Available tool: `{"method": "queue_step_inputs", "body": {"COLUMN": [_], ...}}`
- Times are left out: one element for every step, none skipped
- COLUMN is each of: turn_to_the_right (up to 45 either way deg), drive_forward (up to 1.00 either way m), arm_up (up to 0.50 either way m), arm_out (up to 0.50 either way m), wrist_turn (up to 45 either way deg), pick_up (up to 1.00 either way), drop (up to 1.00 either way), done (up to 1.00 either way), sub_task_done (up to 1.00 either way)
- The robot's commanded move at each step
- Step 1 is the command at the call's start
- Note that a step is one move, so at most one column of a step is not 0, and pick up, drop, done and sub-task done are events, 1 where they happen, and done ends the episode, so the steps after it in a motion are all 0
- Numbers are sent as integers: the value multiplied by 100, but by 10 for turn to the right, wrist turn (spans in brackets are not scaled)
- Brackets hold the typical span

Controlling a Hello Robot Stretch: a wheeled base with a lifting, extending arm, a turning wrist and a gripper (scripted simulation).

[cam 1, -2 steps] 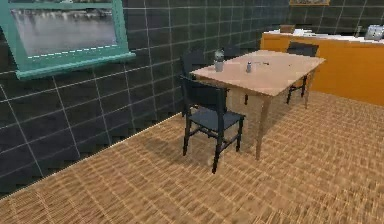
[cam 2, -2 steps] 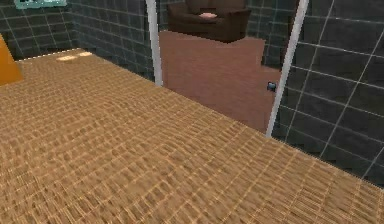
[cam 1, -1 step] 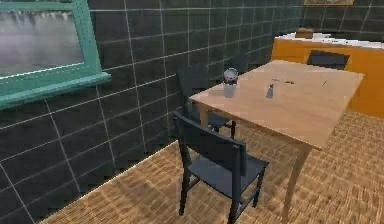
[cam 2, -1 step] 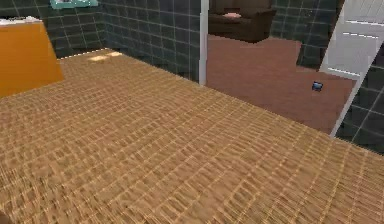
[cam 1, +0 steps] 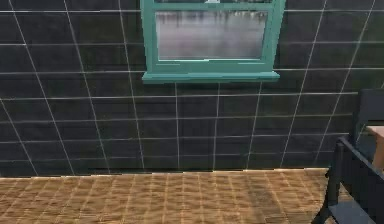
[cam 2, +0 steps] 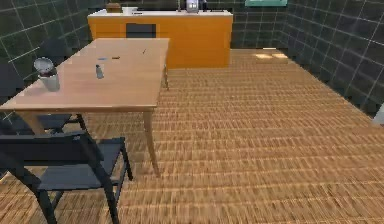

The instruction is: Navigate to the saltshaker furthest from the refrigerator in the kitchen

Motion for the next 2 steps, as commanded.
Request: {"method": "queue_step_inputs", "body": {"turn_to_the_right": [-450, -60], "drive_forward": [0, 0], "arm_up": [0, 0], "arm_out": [0, 0], "wrist_turn": [0, 0], "pick_up": [0, 0], "drop": [0, 0], "done": [0, 0], "sub_task_done": [0, 0]}}
